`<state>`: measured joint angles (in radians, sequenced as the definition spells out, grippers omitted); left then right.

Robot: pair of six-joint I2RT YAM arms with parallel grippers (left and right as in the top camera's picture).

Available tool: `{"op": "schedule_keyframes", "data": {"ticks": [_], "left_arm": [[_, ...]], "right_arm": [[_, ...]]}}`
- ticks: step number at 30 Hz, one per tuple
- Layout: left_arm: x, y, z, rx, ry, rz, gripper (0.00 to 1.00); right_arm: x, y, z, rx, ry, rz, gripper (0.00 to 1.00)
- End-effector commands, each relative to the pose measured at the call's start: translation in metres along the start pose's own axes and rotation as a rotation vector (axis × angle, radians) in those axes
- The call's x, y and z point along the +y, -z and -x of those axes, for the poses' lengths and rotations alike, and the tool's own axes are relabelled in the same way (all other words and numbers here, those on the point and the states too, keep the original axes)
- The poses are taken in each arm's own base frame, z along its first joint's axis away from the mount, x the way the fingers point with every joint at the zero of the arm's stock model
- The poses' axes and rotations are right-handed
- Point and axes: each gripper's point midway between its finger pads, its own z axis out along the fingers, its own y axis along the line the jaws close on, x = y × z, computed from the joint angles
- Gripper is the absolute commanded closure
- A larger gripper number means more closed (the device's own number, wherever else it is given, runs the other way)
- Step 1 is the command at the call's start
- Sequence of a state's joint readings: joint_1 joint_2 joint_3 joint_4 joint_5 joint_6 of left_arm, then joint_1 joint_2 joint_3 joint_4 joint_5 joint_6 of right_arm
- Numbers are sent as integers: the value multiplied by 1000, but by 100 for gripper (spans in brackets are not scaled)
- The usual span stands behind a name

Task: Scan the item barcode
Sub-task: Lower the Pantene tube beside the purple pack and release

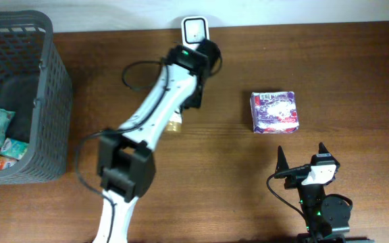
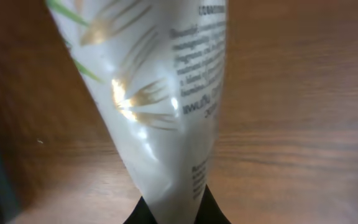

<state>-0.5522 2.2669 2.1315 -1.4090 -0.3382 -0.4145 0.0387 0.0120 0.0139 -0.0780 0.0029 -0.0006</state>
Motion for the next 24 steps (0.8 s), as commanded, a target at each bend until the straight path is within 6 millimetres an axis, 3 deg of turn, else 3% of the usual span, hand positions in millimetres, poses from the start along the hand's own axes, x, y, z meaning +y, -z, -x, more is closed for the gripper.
{"op": "schedule_keyframes", "data": {"ticks": [1, 5, 6, 9, 12, 13, 14, 16, 18, 19, 21, 23, 24], "left_arm": [[-31, -32, -4, -4, 44, 76, 96], [-87, -46, -20, 22, -27, -11, 82], [-100, -45, -25, 29, -42, -42, 62], [-120, -38, -31, 51, -71, -127, 63], [-136, -11, -27, 87, -113, -297, 53], [-146, 14, -20, 84, -172, -434, 47], [-143, 25, -15, 74, -168, -463, 46], [-119, 48, 5, 26, -146, -474, 43], [-71, 58, 24, -12, -92, -416, 22], [-46, 53, 27, 2, -78, -376, 18], [-18, 35, 17, 95, -51, -342, 9], [-10, 19, 4, 178, -82, -357, 5], [-20, 9, -3, 224, -109, -428, 4]], "right_arm": [[-3, 0, -4, 6, -1, -12, 1], [-3, 0, -4, 6, -1, -12, 1], [-3, 0, -4, 6, -1, -12, 1], [-3, 0, -4, 6, -1, -12, 1], [-3, 0, -4, 6, -1, -12, 1], [-3, 0, -4, 6, -1, -12, 1], [-3, 0, -4, 6, -1, -12, 1], [-3, 0, -4, 6, -1, -12, 1], [-3, 0, -4, 6, -1, -12, 1], [-3, 0, -4, 6, -1, -12, 1], [-3, 0, -4, 6, -1, -12, 1], [-3, 0, -4, 6, -1, -12, 1], [-3, 0, -4, 6, -1, -12, 1]]}}
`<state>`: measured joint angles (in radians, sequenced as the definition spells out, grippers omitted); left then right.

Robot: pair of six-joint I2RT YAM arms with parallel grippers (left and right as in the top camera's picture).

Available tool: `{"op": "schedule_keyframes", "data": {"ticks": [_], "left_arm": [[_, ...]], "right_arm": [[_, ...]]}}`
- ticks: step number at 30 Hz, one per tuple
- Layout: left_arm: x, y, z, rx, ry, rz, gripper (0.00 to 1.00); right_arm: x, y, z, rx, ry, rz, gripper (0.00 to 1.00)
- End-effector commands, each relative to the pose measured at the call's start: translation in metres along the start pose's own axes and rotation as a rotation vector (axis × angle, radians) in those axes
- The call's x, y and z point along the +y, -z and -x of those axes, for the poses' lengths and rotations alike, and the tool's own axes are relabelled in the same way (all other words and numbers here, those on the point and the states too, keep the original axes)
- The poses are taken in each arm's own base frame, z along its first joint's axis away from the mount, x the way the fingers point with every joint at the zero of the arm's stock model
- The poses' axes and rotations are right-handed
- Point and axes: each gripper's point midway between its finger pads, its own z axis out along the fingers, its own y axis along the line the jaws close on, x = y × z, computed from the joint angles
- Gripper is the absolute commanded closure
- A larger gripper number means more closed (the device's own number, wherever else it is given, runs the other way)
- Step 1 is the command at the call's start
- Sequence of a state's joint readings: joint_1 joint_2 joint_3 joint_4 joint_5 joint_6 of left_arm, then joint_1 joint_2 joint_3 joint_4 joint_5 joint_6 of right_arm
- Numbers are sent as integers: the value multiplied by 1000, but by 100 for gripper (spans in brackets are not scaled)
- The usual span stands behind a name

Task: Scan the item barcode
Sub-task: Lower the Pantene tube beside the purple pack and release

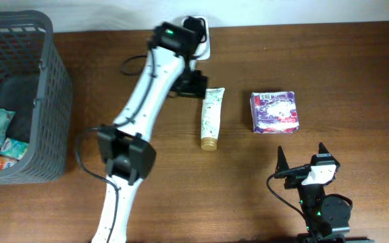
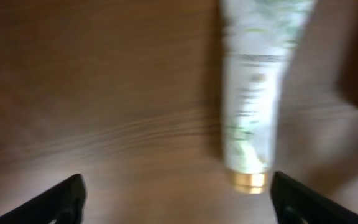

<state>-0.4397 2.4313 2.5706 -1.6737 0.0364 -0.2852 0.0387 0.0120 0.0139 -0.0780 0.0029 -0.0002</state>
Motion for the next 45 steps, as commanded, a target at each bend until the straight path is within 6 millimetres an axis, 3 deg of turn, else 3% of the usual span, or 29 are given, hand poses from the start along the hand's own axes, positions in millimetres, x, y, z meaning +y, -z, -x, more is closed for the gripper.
{"op": "schedule_keyframes", "data": {"ticks": [1, 5, 6, 9, 12, 14, 16, 20, 24, 27, 28, 29, 30, 33, 37, 41, 44, 45], "left_arm": [[-15, -35, -17, 134, -93, -143, 4], [-47, -88, -22, 178, -90, -319, 8], [-57, -103, -24, 181, -87, -384, 16], [-59, -126, -23, 179, -16, -398, 35], [-68, -131, -22, 164, -19, -415, 62], [-81, -130, -23, 159, -42, -440, 73], [-97, -130, -26, 150, -73, -450, 76], [-132, -130, -23, 131, 55, -467, 84], [-153, -127, -11, 92, 137, -506, 81], [-162, -122, -15, 113, 126, -550, 64], [-162, -121, -15, 112, 125, -553, 52], [-162, -121, -14, 111, 124, -553, 47], [-161, -117, -12, 102, 112, -556, 40], [-145, -89, 0, 56, 35, -556, 33], [-114, -51, 14, 2, 19, -453, 31], [-65, 15, 29, -111, 44, -305, 29], [-46, 56, 31, -181, 50, -296, 27], [-34, 79, 32, -229, 40, -301, 23]], "right_arm": [[-3, 0, -4, 6, 0, -12, 1], [-3, 0, -4, 6, 0, -12, 1], [-3, 0, -4, 6, -1, -12, 1], [-3, 0, -4, 6, 0, -12, 1], [-3, 0, -4, 6, -1, -12, 1], [-3, 0, -4, 6, -1, -12, 1], [-3, 0, -4, 6, -1, -12, 1], [-3, 0, -4, 6, -1, -12, 1], [-3, 0, -4, 6, 0, -12, 1], [-3, 0, -4, 6, 0, -12, 1], [-3, 0, -4, 6, -1, -12, 1], [-3, 0, -4, 6, -1, -12, 1], [-3, 0, -4, 6, 0, -12, 1], [-3, 0, -4, 6, -1, -12, 1], [-3, 0, -4, 6, 0, -12, 1], [-3, 0, -4, 6, -1, -12, 1], [-3, 0, -4, 6, -1, -12, 1], [-3, 0, -4, 6, -1, -12, 1]]}}
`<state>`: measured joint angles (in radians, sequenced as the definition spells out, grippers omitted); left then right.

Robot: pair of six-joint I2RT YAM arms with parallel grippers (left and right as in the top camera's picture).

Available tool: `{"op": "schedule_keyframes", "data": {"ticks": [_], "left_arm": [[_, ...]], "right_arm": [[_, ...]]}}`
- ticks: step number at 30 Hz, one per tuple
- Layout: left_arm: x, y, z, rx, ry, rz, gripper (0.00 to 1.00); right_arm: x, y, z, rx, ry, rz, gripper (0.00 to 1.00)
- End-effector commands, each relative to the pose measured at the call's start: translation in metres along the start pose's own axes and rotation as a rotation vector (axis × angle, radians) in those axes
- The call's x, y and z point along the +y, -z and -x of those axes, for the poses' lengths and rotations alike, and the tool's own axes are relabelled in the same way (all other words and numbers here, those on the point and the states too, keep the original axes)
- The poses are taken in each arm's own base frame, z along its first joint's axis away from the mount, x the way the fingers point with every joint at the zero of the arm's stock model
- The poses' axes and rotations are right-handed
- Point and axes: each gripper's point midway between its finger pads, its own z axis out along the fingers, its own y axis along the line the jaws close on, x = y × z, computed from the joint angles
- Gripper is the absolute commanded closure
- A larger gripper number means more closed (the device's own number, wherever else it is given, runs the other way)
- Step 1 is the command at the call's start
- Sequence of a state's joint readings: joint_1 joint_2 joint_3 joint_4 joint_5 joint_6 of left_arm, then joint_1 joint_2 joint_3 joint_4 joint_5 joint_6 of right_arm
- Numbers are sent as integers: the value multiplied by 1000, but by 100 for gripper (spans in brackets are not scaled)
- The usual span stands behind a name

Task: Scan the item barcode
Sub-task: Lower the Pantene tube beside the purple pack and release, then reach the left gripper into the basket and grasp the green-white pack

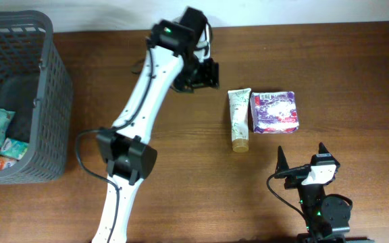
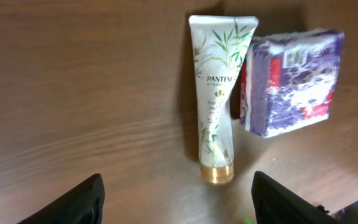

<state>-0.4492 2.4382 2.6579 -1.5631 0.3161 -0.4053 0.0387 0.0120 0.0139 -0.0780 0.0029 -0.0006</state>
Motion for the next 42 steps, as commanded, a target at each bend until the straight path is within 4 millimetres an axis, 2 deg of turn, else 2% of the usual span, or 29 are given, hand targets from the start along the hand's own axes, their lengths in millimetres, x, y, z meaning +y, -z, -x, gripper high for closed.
{"op": "schedule_keyframes", "data": {"ticks": [1, 3, 6, 12, 13, 17, 19, 21, 22, 27, 30, 38, 40, 42], "left_arm": [[13, 73, 17, -168, -69, 15, 18], [13, 102, 23, -244, -122, -18, 5], [24, 148, 25, -344, -111, -26, 1], [61, 236, 15, -532, -112, 8, 1], [67, 245, 13, -551, -101, 17, 1], [113, 285, -2, -625, -12, 148, 1], [132, 293, -6, -637, 29, 201, 1], [158, 305, -7, -658, 91, 244, 1], [179, 313, -9, -671, 138, 267, 1], [236, 338, -18, -719, 280, 321, 1], [259, 350, -24, -745, 335, 340, 1], [294, 387, -16, -888, 379, 421, 1], [321, 400, -22, -916, 440, 520, 1], [334, 404, -21, -935, 485, 522, 0]], "right_arm": [[-3, 0, -4, 6, -1, -12, 1], [-3, 0, -4, 6, -1, -12, 1], [-3, 0, -4, 6, -1, -12, 1], [-3, 0, -4, 6, -1, -12, 1], [-3, 0, -4, 6, -1, -12, 1], [-3, 0, -4, 6, -1, -12, 1], [-3, 0, -4, 6, -1, -12, 1], [-3, 0, -4, 6, -1, -12, 1], [-3, 0, -4, 6, -1, -12, 1], [-3, 0, -4, 6, -1, -12, 2], [-3, 0, -4, 6, -1, -12, 1], [-3, 0, -4, 6, -1, -12, 1], [-3, 0, -4, 6, -1, -12, 1], [-3, 0, -4, 6, -1, -12, 1]]}}
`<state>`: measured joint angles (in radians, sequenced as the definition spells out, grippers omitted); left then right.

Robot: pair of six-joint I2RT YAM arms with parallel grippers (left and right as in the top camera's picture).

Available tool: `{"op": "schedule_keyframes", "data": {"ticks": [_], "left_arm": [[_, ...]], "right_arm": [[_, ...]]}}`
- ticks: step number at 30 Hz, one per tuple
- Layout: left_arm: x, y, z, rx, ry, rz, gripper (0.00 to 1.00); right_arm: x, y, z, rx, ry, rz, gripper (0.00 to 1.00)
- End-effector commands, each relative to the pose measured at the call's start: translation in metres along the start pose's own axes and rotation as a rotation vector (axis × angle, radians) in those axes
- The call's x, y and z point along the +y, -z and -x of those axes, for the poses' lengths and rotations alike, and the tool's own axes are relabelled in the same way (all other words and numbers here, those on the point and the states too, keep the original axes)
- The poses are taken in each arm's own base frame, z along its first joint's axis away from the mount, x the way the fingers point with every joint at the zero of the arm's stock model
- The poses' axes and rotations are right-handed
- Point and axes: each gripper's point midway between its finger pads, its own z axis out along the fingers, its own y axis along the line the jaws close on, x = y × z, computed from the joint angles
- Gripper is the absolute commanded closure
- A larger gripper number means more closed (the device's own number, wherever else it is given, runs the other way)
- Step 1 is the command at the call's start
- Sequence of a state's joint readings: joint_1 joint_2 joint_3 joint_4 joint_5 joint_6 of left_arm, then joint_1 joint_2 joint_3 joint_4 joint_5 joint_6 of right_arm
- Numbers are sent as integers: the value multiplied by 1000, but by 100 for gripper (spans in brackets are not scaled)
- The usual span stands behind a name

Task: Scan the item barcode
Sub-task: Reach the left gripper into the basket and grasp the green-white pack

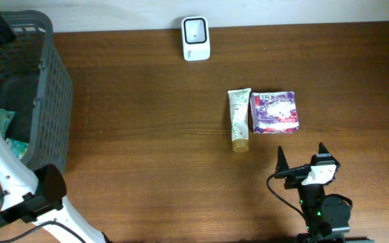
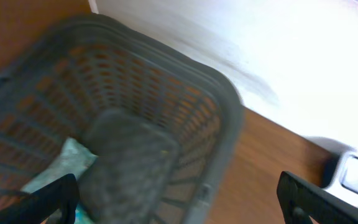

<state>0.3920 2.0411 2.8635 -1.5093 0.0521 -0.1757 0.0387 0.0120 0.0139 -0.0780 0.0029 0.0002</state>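
Observation:
The white barcode scanner point(image 1: 196, 29) stands at the table's far edge; it also shows at the right edge of the left wrist view, scanner point(image 2: 353, 177). A white tube with a gold cap point(image 1: 239, 120) lies beside a purple pack point(image 1: 274, 111). My left gripper hangs open over the grey basket point(image 1: 46, 81), with nothing between its fingers point(image 2: 55, 199). The left wrist view looks down into the basket point(image 2: 229, 106) at a dark grey pouch point(image 2: 129, 162) and a teal packet point(image 2: 61, 168). My right gripper point(image 1: 301, 158) rests open near the front edge.
The basket fills the table's left end and holds several packets. My left arm's white link runs along the basket's near side. The tube and pack lie just beyond the right gripper.
My left arm has gone from beside the scanner, above the tube and pack, to the far left over the basket, still open. Tube, pack and right gripper have not moved.
My left gripper first held the tube up by the scanner. Then it was open and the tube lay on the table left of the purple pack. Later the tube lay right against the pack. Now the gripper is over the basket.

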Motion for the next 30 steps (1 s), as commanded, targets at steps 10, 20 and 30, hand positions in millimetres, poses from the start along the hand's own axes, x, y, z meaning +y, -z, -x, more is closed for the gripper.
{"op": "schedule_keyframes", "data": {"ticks": [10, 20, 30], "left_arm": [[113, -102, -65, 276, 200, 456, 1], [153, -176, -185, 665, 155, 646, 1], [182, -197, -281, 850, 210, 762, 0]], "right_arm": [[-3, 0, -4, 6, 0, -12, 1], [-3, 0, -4, 6, 0, -12, 1], [-3, 0, -4, 6, 0, -12, 1]]}}
